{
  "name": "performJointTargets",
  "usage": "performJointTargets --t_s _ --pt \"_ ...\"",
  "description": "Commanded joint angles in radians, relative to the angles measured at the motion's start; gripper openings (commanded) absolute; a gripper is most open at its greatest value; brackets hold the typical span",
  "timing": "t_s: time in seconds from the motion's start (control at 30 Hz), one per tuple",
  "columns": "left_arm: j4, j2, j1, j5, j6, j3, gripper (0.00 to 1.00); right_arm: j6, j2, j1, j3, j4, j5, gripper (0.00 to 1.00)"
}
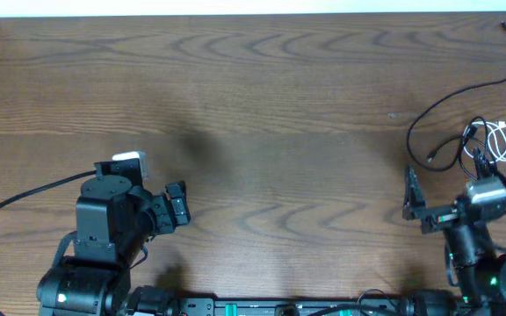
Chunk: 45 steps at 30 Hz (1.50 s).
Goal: Untangle cables
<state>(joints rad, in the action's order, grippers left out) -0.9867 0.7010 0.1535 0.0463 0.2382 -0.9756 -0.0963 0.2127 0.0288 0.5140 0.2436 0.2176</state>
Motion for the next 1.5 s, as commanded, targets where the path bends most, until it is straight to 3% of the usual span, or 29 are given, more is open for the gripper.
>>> performJointTargets --t_s 0.0,0.37,0.77,0.93,1.47 --pt "0.001 -0.002 0.003 -0.01 -0.005 0.006 0.95 -0.002 -0.09 -0.011 -0.126 -0.089 -0.025 0.99" --pt "0.001 -0.002 0.003 -0.01 -0.005 0.006 0.94 -0.015 -0.208 -0.01 -0.364 -0.307 -0.033 0.99" --pt "0.001 -0.002 0.003 -0.01 -0.006 0.006 0.94 -0.032 -0.208 -0.01 -0.507 -0.306 -0.054 0.99" --pt "0.001 -0.002 0.003 -0.01 -0.006 0.006 0.94 -0.031 -0.208 -0.01 -0.509 -0.177 -0.051 0.99" --pt "0.001 -0.002 0.003 -0.01 -0.006 0.006 0.94 -0.066 -0.208 0.04 -0.509 -0.176 -0.084 0.99"
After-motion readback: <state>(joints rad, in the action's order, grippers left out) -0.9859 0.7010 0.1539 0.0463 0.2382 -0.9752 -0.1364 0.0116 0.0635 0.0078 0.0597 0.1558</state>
